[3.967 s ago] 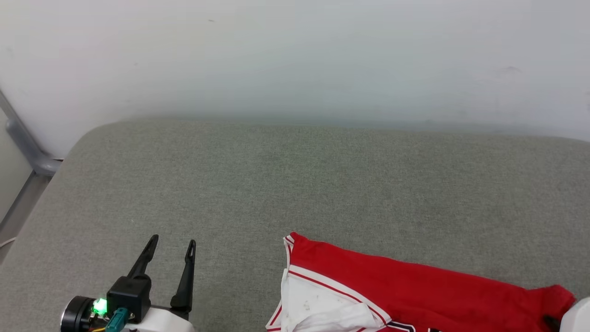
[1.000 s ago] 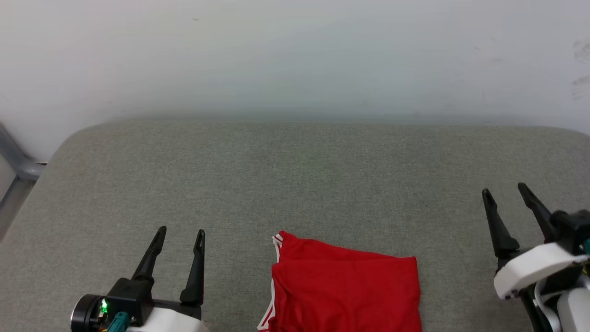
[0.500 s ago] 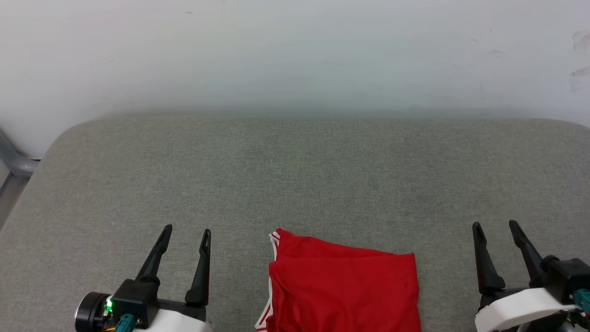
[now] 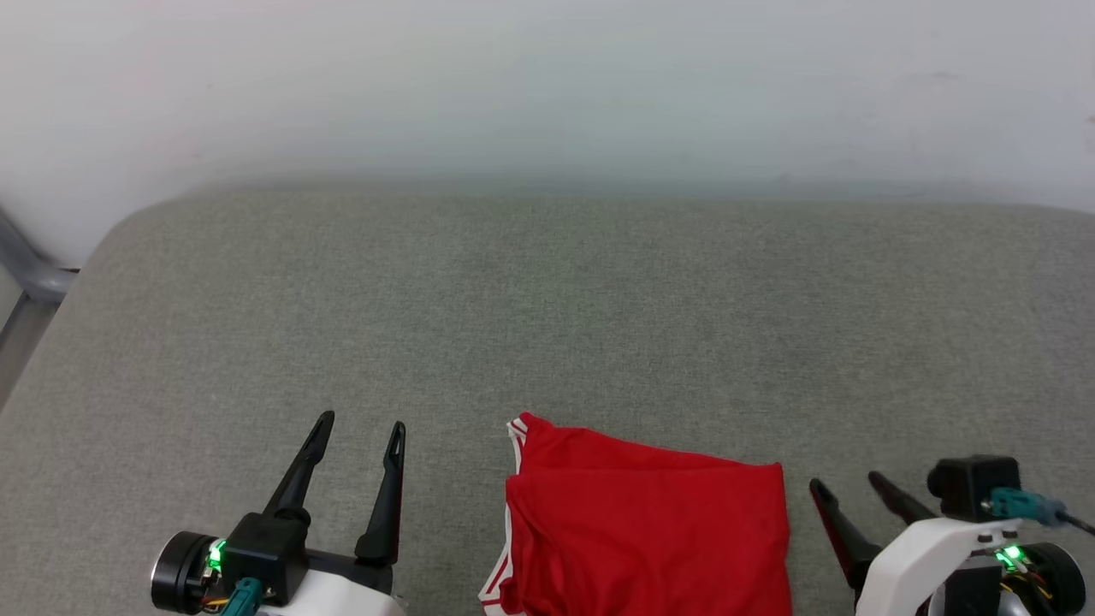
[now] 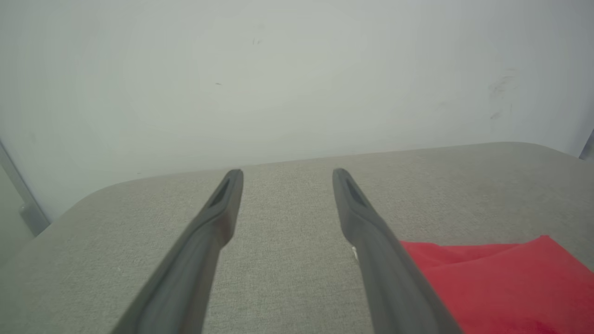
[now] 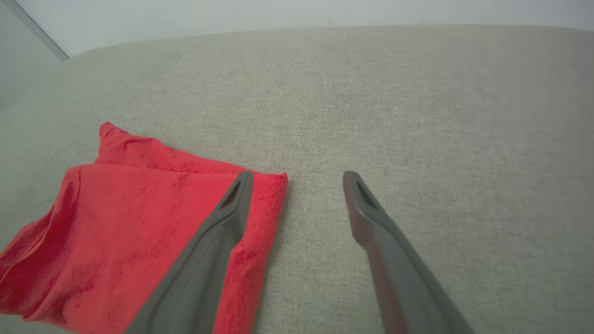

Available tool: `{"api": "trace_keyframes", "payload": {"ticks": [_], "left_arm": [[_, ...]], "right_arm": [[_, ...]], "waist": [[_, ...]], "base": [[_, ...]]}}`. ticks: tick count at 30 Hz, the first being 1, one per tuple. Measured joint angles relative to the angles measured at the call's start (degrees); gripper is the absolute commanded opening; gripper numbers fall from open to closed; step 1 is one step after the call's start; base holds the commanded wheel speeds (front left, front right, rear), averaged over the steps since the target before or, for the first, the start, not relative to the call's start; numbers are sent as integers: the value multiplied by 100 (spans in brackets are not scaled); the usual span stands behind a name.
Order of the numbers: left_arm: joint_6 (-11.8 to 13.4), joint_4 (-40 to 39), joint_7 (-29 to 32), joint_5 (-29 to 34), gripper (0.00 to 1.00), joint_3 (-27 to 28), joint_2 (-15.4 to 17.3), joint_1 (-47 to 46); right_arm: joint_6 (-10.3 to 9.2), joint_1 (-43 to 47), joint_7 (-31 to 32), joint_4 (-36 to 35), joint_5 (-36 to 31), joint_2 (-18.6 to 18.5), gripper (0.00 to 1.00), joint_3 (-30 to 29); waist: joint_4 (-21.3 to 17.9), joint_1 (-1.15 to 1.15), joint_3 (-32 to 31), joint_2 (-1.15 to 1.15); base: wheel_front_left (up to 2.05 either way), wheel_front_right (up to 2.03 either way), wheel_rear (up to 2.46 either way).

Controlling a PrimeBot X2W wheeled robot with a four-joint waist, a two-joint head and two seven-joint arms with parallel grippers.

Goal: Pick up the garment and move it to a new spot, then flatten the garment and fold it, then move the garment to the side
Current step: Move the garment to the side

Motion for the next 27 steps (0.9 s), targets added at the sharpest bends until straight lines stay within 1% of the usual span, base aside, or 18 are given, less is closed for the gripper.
{"api": "trace_keyframes", "payload": {"ticks": [1,4,7,10,14,18,22,27], "left_arm": [[-15,3,0,7,100,2,-10,-14],[-44,23,0,34,100,1,-52,-47],[-77,55,0,65,100,-19,-78,-125],[-100,74,0,111,100,-46,-101,-202],[-149,100,0,156,100,-66,-116,-294],[-171,126,0,171,100,-76,-125,-400],[-199,154,0,202,100,-81,-141,-463],[-209,176,0,211,100,-75,-162,-501]], "right_arm": [[0,1,334,-73,68,-63,100,73],[0,7,1419,-287,354,-80,100,122],[-1,9,2352,-470,383,-59,100,75],[0,-5,2941,-568,282,-65,100,142],[0,-65,3261,-444,159,37,100,108],[-1,-119,3407,-166,2,156,100,7],[0,-198,3377,38,41,260,100,-60],[-1,-298,3329,304,4,275,100,15]], "waist": [[16,0,29,0],[69,0,121,0],[144,0,212,0],[237,0,304,0],[385,0,425,0],[544,0,539,0],[718,0,646,0],[863,0,775,0]], "base": [[0,0,0],[0,0,0],[0,0,0],[0,0,0],[0,0,0],[0,0,0],[0,0,0],[0,0,0]]}}
